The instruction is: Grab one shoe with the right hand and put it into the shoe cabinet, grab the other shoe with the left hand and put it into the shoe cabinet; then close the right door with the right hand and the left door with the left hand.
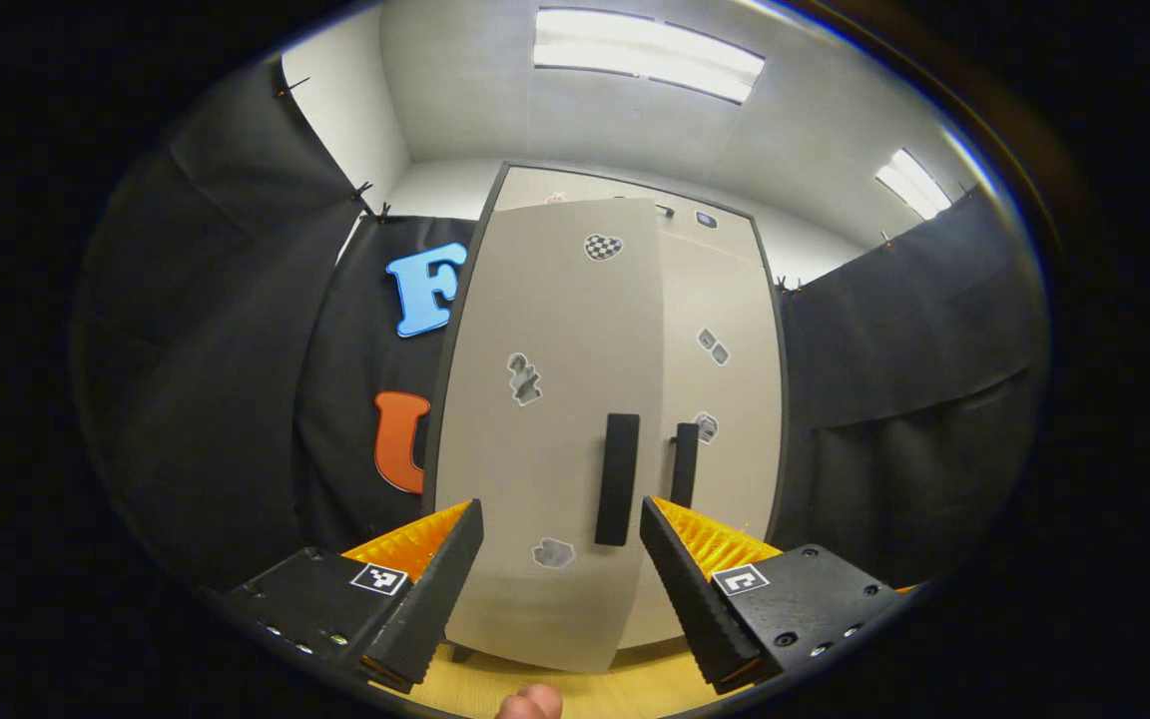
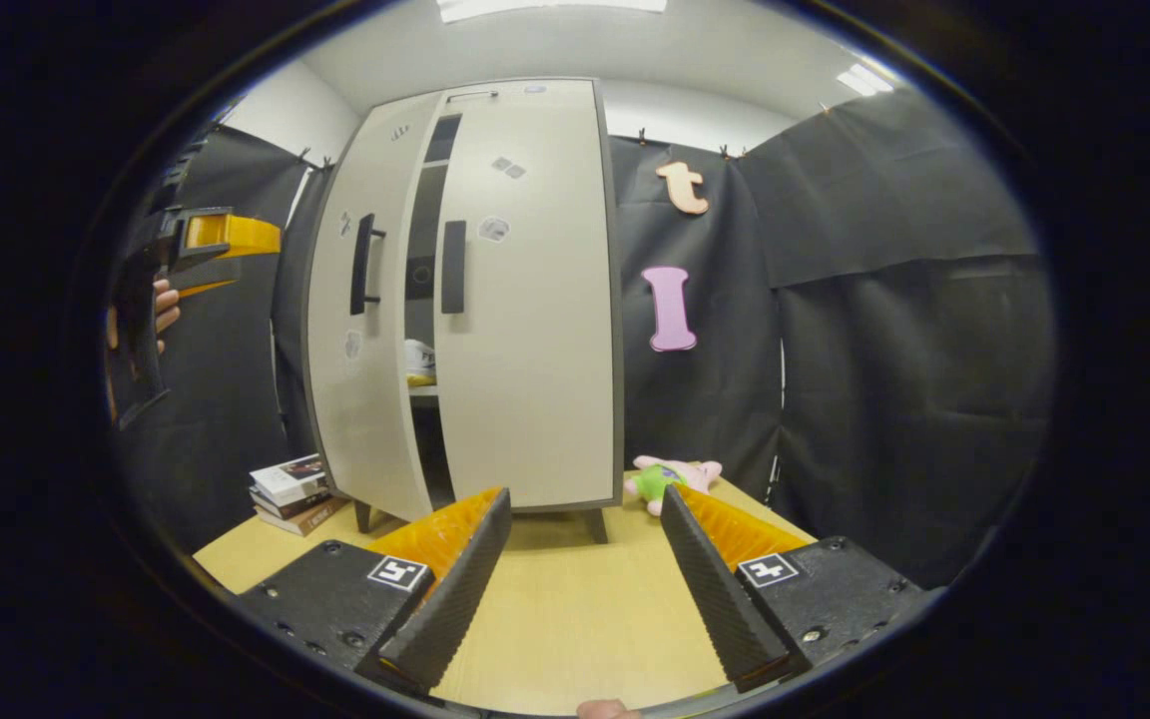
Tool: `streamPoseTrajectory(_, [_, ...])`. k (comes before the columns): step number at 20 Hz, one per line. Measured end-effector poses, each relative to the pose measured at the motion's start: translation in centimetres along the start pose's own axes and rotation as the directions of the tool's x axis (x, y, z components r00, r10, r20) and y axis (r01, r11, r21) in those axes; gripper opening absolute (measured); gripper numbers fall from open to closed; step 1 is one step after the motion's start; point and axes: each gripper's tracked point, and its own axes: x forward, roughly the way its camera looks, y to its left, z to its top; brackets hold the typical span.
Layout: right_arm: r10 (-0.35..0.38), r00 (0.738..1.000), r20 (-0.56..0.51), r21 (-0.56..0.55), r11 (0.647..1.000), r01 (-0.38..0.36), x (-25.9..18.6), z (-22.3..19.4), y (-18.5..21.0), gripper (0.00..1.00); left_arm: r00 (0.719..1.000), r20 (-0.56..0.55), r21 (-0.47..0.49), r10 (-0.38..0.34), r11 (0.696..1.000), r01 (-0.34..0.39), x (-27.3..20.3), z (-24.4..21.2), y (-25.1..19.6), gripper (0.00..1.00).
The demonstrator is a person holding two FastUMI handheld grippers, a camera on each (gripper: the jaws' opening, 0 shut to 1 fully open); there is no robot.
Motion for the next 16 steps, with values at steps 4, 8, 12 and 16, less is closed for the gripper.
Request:
streamPoseTrajectory(4, [-0.004,1.000,-0.002,-0.001,1.000,0.004,-0.5,-0.6,-0.1,0.98,1.000,-0.031,0.027,0.000,1.000,0.001,-3.1,-3.2,-1.9,0.95])
streamPoseTrajectory(8, [0.000,1.000,0.009,-0.003,1.000,0.000,-0.9,-0.8,0.3,0.94,0.997,-0.082,0.023,0.017,1.000,-0.015,-6.5,-8.1,-3.5,0.95])
streamPoseTrajectory(12, [0.013,1.000,0.010,-0.013,1.000,-0.013,-1.1,-0.8,0.4,0.98,0.986,-0.164,-0.017,0.017,1.000,-0.020,-9.4,-12.2,-4.9,0.95])
streamPoseTrajectory(16, [0.005,1.000,0.021,-0.019,1.000,-0.005,-1.2,-1.1,-0.1,0.98,0.978,-0.206,-0.052,0.032,0.998,-0.044,-10.9,-14.5,-5.7,0.95])
